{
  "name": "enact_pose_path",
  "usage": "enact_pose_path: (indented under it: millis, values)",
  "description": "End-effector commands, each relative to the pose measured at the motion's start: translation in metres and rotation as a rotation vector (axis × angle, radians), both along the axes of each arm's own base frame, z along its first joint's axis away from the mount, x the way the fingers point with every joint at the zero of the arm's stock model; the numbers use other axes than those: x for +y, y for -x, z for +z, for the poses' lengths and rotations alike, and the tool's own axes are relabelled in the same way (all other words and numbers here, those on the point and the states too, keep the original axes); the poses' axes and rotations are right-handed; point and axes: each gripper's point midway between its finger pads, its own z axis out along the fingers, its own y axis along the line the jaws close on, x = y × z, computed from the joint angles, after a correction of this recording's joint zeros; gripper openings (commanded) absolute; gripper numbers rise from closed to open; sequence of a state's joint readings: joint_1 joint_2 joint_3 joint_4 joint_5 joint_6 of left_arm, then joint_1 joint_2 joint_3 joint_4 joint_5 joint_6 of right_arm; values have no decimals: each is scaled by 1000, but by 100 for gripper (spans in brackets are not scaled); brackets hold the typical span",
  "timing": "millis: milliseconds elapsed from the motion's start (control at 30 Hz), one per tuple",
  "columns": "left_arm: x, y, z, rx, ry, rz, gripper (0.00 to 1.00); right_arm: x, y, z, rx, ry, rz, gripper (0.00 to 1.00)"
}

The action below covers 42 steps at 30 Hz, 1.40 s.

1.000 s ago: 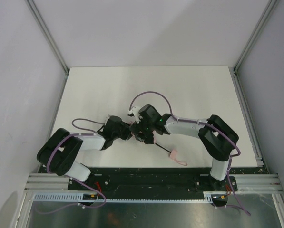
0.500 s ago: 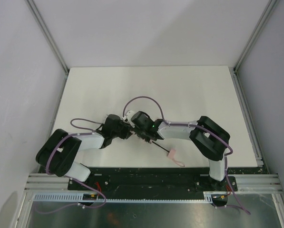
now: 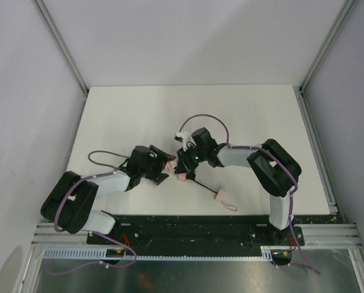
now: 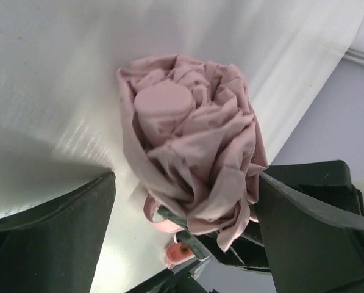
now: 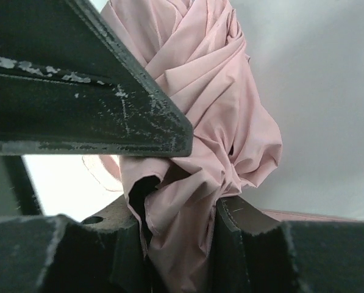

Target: Put away the umbrella

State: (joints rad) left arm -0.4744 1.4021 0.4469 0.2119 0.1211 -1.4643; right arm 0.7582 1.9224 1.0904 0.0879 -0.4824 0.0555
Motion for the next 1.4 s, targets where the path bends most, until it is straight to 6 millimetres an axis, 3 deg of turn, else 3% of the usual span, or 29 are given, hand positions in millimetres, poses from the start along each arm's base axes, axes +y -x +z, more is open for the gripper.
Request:
enact_pose_path:
  millis: [0, 133, 233, 467, 500, 567, 633, 700, 833, 967, 1067, 1167, 1367]
  values:
    - [15, 44, -51, 208, -114, -66, 99, 1, 45, -3, 305, -138, 102, 0]
    - [13, 47, -64, 257, -122, -62, 99, 2, 44, 12, 372, -235, 127, 0]
    - [15, 42, -71, 245, -148, -58, 90, 2, 45, 15, 405, -268, 145, 0]
    - [20, 46, -78, 217, -171, -74, 38, 3, 49, 27, 402, -301, 185, 0]
    - [20, 47, -79, 216, -169, -75, 28, 4, 48, 29, 390, -296, 178, 4]
    - [20, 49, -79, 220, -164, -77, 13, 5, 43, 32, 354, -270, 137, 22]
    - [19, 50, -78, 222, -156, -82, 8, 6, 39, 33, 279, -215, 86, 42]
    - [17, 53, -76, 232, -140, -78, 3, 7, 35, 35, 171, -144, 36, 55]
    - [17, 61, -75, 289, -117, -60, 0, 5, 33, 35, -38, 5, -17, 69]
    - [15, 61, -69, 304, -108, -56, 0, -2, 32, 24, -213, 183, -62, 74]
    - [12, 63, -65, 321, -89, -61, 0, -5, 28, 15, -333, 310, -89, 73]
    - [9, 66, -62, 338, -90, -70, 0, -5, 22, 9, -417, 416, -127, 64]
    - [6, 67, -56, 343, -82, -77, 0, -4, 17, 2, -413, 436, -159, 16]
